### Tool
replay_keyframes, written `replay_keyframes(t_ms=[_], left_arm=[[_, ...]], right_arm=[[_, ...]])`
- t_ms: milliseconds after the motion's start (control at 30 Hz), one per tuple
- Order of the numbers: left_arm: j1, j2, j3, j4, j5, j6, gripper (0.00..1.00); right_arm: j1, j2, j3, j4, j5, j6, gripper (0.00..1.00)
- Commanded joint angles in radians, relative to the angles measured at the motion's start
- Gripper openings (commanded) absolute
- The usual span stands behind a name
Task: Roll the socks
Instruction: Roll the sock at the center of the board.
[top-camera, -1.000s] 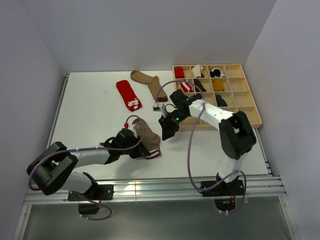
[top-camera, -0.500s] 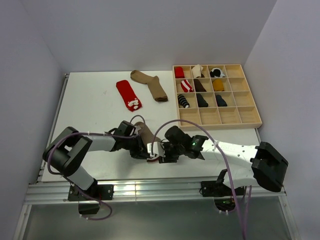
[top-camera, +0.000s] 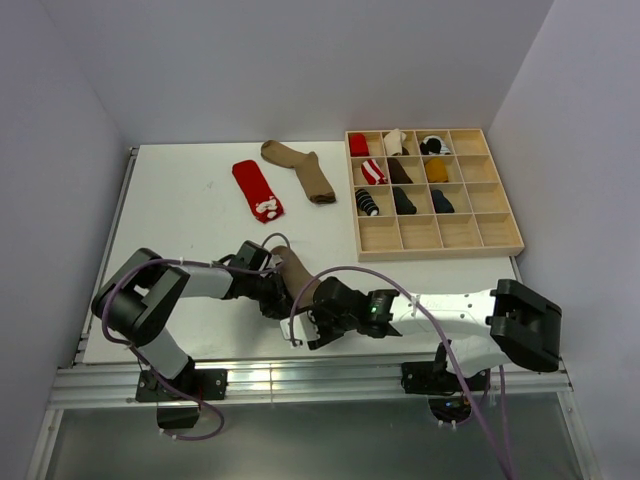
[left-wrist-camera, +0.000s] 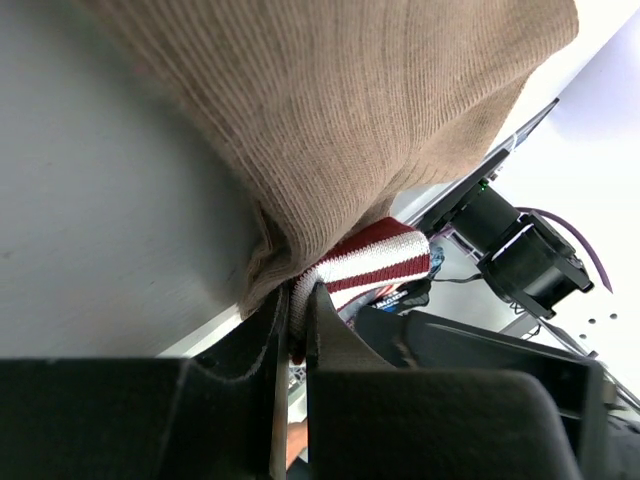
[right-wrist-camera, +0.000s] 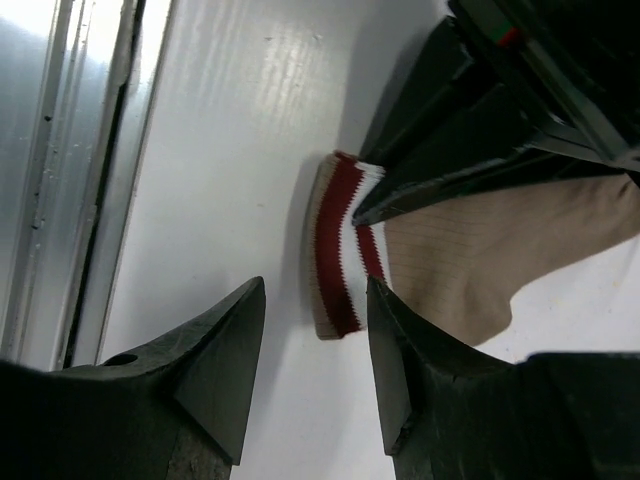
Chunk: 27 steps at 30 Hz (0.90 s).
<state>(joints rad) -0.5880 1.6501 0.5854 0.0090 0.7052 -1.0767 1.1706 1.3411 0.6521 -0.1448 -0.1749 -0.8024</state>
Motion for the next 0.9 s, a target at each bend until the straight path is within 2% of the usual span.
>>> replay_keyframes(t_ms=[0,267,433,767,833,867], left_arm=[[0.010,0.017,0.022,-0.058,-0.007,0.030,0.00],[0.013,0.011,0.011,-0.049,0.005,0.035,0.01],[0.011,0.004,0.013,-0.056,0.007,0.043,0.01],[0.013,0.000,0.008,-0.049,0.014,0.037,0.02],[0.011,-0.001,0.005,-0.041,0.016,0.035,0.02],[0.013,-0.003,0.005,-0.041,0.017,0.034,0.02]], right_arm=[[0.024,0.033,0.029,0.011,0.020,-0.015,0.52],[0.026,0.108,0.020,0.080,0.081,-0.024,0.50],[0.024,0.099,0.003,0.136,0.118,-0.023,0.50],[0.024,0.153,0.014,0.114,0.118,-0.034,0.52],[0.023,0.167,0.023,0.105,0.120,-0.032,0.49],[0.024,0.173,0.029,0.096,0.120,-0.026,0.38]])
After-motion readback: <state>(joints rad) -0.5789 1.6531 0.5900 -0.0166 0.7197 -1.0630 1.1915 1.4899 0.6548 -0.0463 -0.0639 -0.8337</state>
